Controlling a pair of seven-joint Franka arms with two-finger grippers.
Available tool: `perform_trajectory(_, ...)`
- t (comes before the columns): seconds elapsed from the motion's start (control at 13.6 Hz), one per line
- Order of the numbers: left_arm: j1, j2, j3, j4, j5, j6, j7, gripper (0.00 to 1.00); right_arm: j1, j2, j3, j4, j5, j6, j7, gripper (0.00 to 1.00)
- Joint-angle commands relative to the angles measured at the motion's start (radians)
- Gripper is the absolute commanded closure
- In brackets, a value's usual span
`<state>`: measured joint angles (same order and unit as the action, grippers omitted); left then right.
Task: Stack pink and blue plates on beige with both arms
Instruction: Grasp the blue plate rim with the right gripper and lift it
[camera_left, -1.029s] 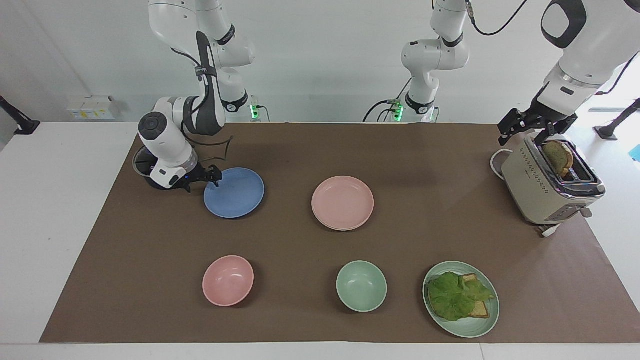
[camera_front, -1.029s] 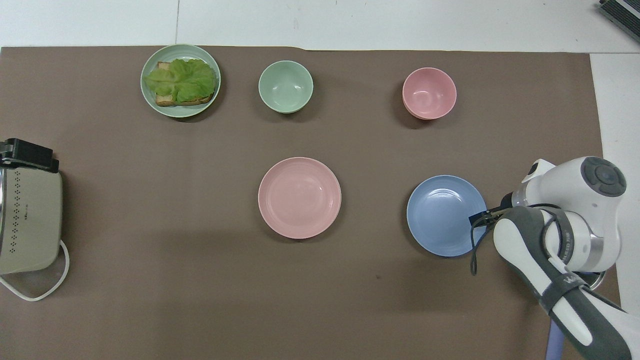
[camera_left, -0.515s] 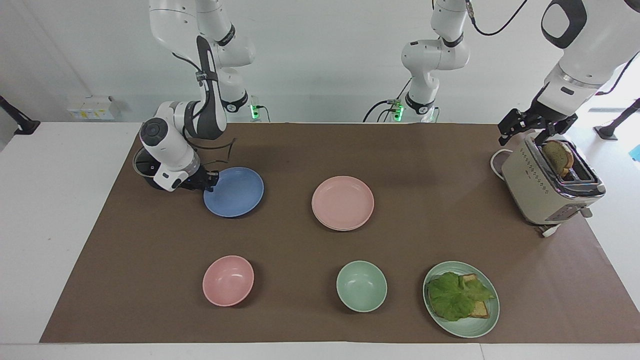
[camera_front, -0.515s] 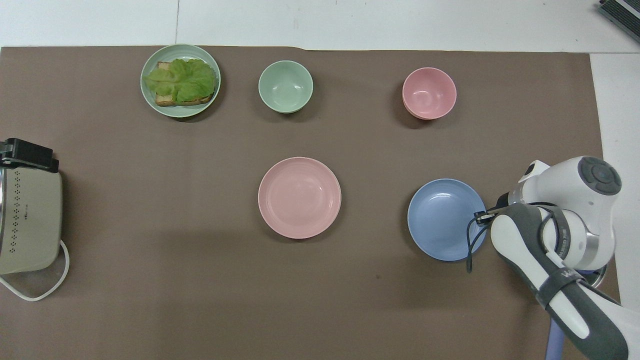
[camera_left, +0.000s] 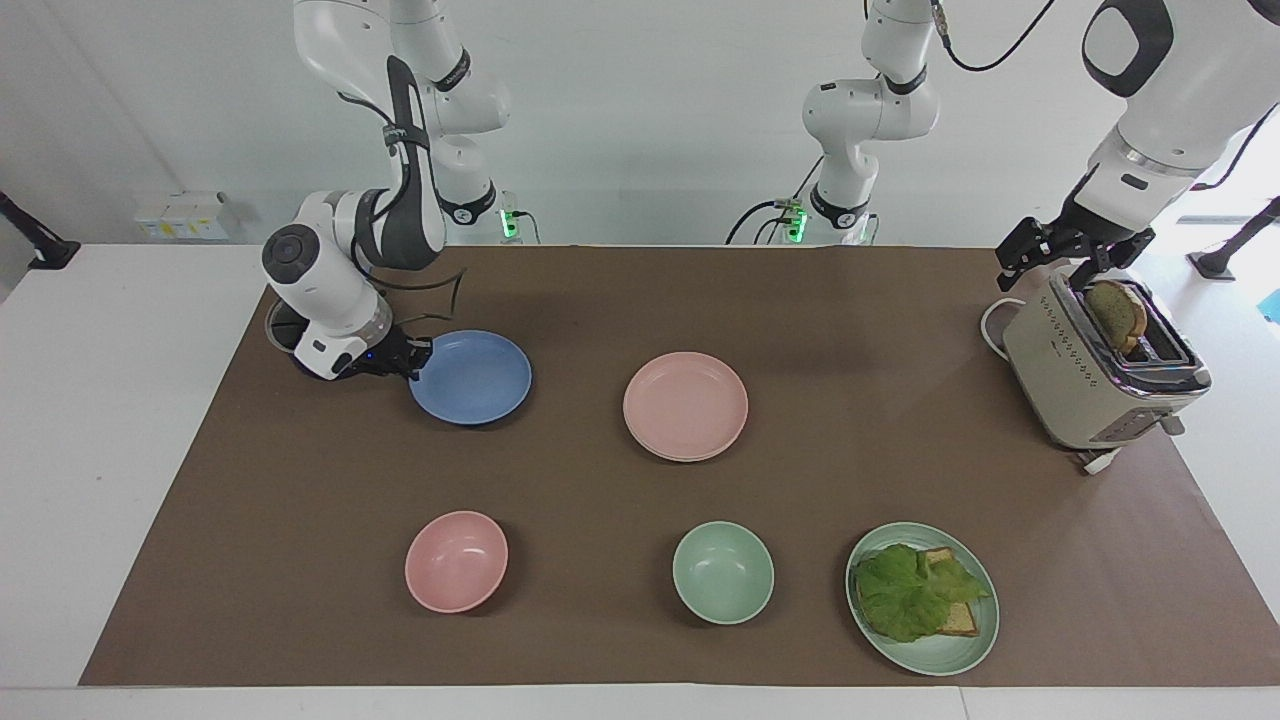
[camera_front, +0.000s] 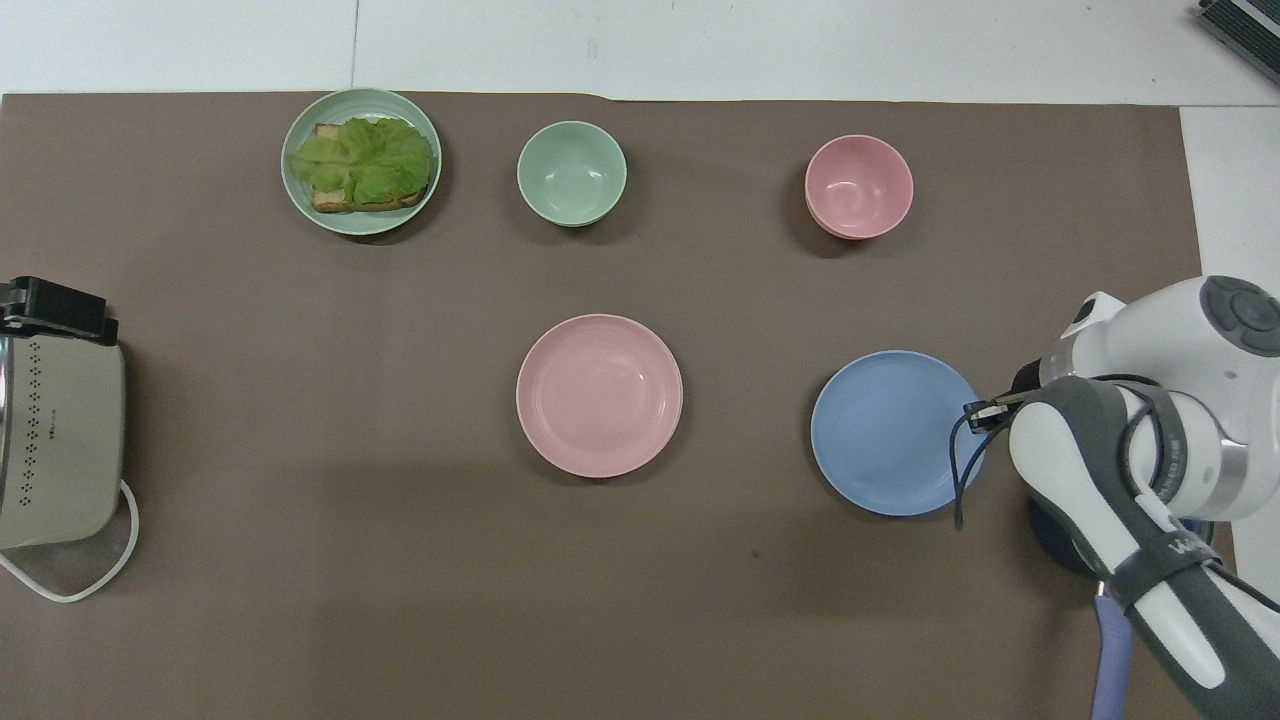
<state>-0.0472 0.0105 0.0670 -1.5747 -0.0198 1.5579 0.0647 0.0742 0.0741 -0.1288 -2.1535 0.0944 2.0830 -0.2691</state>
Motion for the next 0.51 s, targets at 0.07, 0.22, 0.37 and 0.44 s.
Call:
perform_trajectory(0.07,0.004,-0.01,-0.001,-0.001,0.009,-0.013,0.009,0.0,0.006,-0.05,0.006,0.105,0.01,-0.113,0.014,1.0)
perform_trajectory(0.22,0.003,-0.01,-0.001,-0.001,0.009,-0.013,0.009,0.0,0.041,-0.025,0.026,0.171,0.011,-0.17,0.077,1.0)
perform_trajectory(0.37,0.004,-0.01,-0.001,-0.001,0.009,-0.013,0.009,0.0,0.113,-0.022,0.028,0.175,0.033,-0.156,0.198,1.0)
perform_trajectory(0.44,0.003,-0.01,-0.001,-0.001,0.009,-0.013,0.009,0.0,0.149,-0.022,0.028,0.176,0.072,-0.147,0.279,1.0)
